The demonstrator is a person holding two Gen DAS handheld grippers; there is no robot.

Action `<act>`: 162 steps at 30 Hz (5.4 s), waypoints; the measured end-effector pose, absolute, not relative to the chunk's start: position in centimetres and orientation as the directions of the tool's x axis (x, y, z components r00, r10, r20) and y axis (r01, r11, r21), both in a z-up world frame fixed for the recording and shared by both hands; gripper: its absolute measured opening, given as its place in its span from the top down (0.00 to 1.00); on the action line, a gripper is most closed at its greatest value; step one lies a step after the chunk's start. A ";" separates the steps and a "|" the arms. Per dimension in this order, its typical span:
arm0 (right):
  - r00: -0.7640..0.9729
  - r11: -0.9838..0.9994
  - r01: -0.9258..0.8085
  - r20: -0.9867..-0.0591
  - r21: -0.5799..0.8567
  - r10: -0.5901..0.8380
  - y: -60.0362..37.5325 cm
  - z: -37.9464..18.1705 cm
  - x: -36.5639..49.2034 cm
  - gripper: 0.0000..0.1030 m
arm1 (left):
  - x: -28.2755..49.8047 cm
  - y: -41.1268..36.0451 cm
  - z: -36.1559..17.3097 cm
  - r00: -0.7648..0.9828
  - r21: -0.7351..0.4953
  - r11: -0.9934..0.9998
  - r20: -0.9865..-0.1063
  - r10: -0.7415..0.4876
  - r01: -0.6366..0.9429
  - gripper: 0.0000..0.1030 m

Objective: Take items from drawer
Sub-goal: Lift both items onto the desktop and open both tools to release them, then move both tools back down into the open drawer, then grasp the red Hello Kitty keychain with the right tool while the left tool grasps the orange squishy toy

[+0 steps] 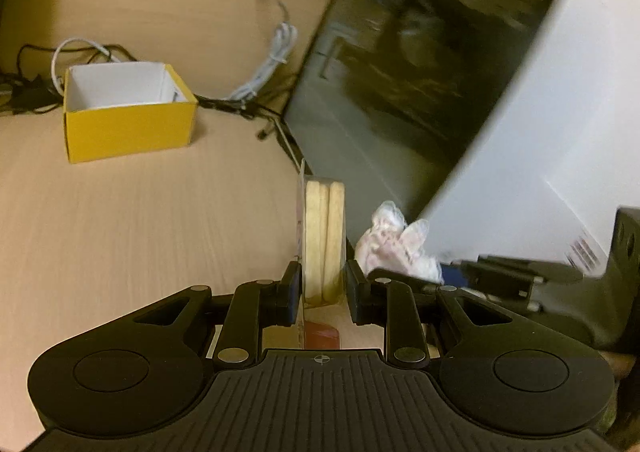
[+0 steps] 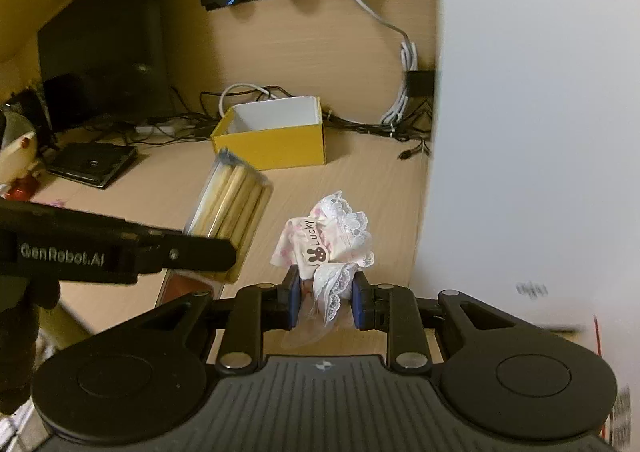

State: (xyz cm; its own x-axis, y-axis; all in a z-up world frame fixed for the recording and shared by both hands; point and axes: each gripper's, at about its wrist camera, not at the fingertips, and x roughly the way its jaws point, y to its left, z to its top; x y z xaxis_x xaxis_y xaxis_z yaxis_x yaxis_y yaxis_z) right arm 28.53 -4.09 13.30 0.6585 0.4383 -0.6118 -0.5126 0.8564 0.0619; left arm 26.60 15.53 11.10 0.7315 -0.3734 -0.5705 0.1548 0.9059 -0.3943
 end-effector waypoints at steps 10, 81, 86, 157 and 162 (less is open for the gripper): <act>0.672 0.890 -0.451 -0.680 -0.062 0.293 0.1 8.3 30.6 0.40 | 30.9 17.1 3.7 0.683 -0.285 0.952 -0.675 -0.279 0.107 0.69; 0.508 0.992 -0.123 -0.857 0.021 0.081 -19.6 1.5 11.0 0.09 | 17.1 -0.3 -9.0 -0.037 -0.320 0.819 -0.938 -0.345 0.477 0.71; 0.502 0.991 -0.130 -0.862 -0.004 0.063 -19.1 1.4 11.1 0.09 | 17.2 -1.2 -10.2 -0.027 -0.270 0.848 -0.957 -0.289 0.456 0.71; 0.366 0.958 -0.220 -0.894 0.185 0.257 -17.8 -5.4 17.9 0.34 | 16.5 5.0 -8.2 0.055 -0.219 0.836 -0.957 -0.284 0.503 0.85; 0.371 0.952 -0.241 -0.888 0.191 0.272 -17.8 -5.2 17.5 0.34 | 16.7 4.3 -9.1 0.039 -0.197 0.832 -0.967 -0.253 0.519 0.85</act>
